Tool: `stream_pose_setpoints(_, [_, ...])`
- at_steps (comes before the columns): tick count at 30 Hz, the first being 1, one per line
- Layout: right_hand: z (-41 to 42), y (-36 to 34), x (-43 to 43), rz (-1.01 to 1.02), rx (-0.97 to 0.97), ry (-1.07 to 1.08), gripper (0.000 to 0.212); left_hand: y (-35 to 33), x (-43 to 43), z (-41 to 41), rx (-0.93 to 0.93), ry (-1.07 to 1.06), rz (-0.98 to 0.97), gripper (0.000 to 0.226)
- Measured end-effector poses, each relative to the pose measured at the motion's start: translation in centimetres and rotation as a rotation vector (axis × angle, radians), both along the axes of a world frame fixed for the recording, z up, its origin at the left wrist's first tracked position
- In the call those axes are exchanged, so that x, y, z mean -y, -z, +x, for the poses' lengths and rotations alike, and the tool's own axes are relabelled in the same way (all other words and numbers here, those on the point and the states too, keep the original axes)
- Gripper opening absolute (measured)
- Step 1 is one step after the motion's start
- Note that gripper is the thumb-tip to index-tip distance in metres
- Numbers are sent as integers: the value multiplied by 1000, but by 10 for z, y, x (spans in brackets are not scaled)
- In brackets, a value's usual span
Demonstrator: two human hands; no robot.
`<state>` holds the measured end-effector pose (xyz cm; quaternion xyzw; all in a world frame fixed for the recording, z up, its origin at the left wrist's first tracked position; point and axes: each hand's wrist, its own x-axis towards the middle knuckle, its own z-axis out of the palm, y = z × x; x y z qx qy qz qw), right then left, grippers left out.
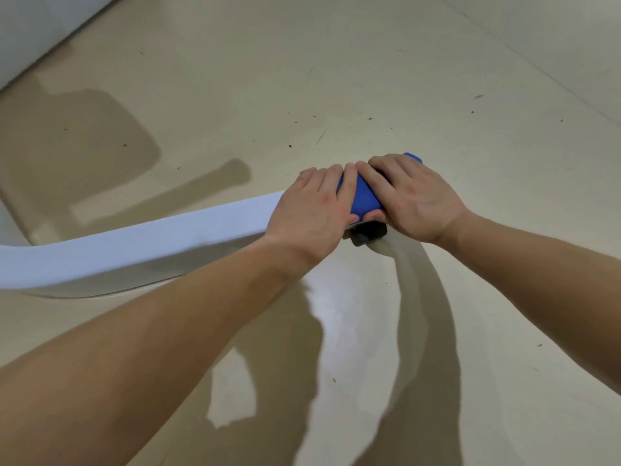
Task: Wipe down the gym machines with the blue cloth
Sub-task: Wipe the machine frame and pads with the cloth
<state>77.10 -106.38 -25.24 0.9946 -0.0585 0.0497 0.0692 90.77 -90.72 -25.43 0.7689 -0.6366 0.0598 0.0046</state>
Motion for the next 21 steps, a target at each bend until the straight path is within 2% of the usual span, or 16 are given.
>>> stream_pose_setpoints(6, [-8,-2,13,-6,-27,14,84,-10,12,-6,-18,27,33,72])
stream_pose_setpoints(11, [7,-11,-12,-43,-99,52,86,-15,-12,6,-24,-5,23,71])
stream_pose_setpoints(16, [54,-12,-74,17,-138,29,78,-12,-80,51,-10,7,10,69])
stream_pose_setpoints(21, [106,-5,-162,22,-96,41,73,-9,-168,107,45,14,15,68])
